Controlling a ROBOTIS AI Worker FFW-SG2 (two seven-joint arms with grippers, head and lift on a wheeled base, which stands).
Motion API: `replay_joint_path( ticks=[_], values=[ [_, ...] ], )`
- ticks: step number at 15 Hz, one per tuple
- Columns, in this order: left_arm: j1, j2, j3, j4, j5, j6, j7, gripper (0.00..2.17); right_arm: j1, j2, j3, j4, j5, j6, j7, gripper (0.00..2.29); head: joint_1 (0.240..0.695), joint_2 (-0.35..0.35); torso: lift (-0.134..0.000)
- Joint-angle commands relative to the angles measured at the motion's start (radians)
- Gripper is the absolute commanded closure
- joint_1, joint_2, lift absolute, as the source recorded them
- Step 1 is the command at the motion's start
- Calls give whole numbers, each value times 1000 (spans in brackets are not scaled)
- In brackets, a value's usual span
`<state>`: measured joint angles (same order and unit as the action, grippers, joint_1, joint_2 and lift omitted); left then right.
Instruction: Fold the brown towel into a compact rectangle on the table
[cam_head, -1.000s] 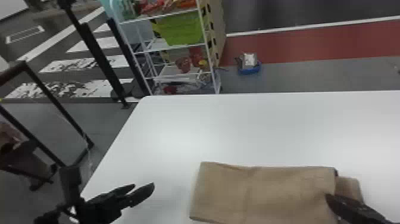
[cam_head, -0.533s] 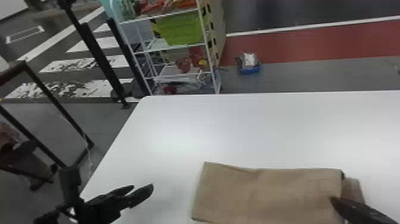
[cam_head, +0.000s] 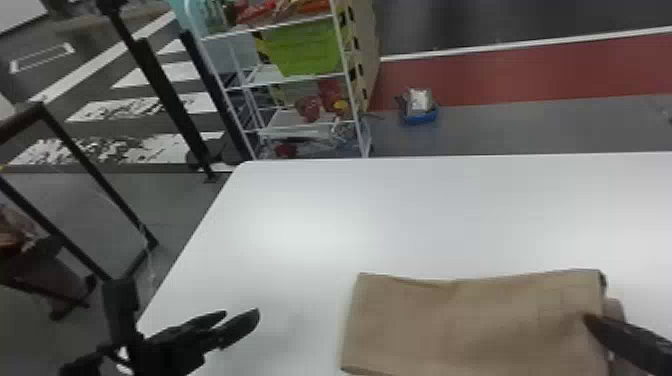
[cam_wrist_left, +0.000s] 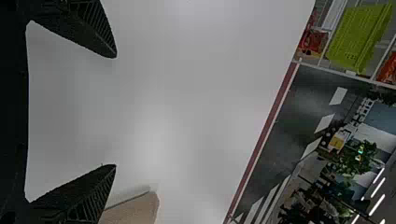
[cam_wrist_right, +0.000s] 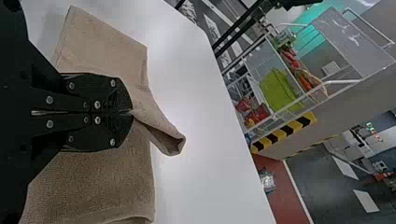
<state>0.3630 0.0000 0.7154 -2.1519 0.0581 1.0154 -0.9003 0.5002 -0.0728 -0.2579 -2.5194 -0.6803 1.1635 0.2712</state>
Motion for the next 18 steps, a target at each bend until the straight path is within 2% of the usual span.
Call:
replay_joint_path(
  ticks=[1,3,5,8,10,13,15,18],
  values=[
    [1,-3,2,0,0,-1,-2,36,-2,1,-9,27,27,11,5,1480,695,350,-124],
    [1,-3,6,3,-1,-1,-2,36,-14,2,-14,77,64,17,26,1480,695,350,-124],
    [1,-3,4,4,-6,-1,0,36,-34,4,-21,79,56,11,54,1480,695,350,-124],
    [1,-3,2,-6,-6,2,-3,36,-66,7,-21,77,85,20,53,1480,695,350,-124],
    [1,-3,6,0,-6,-1,0,36,-69,7,-21,70,53,57,69,1480,695,350,-124],
    [1,-3,2,-2,-8,-1,4,36,-60,16,-113,-13,-87,167,92,1480,695,350,-124],
    [-1,-3,2,-2,-8,-1,4,36,-57,18,-129,-21,-79,167,92,1480,695,350,-124],
    [-3,-3,-8,3,-12,-1,6,36,-63,33,-130,42,-25,112,117,1480,695,350,-124]
  ],
)
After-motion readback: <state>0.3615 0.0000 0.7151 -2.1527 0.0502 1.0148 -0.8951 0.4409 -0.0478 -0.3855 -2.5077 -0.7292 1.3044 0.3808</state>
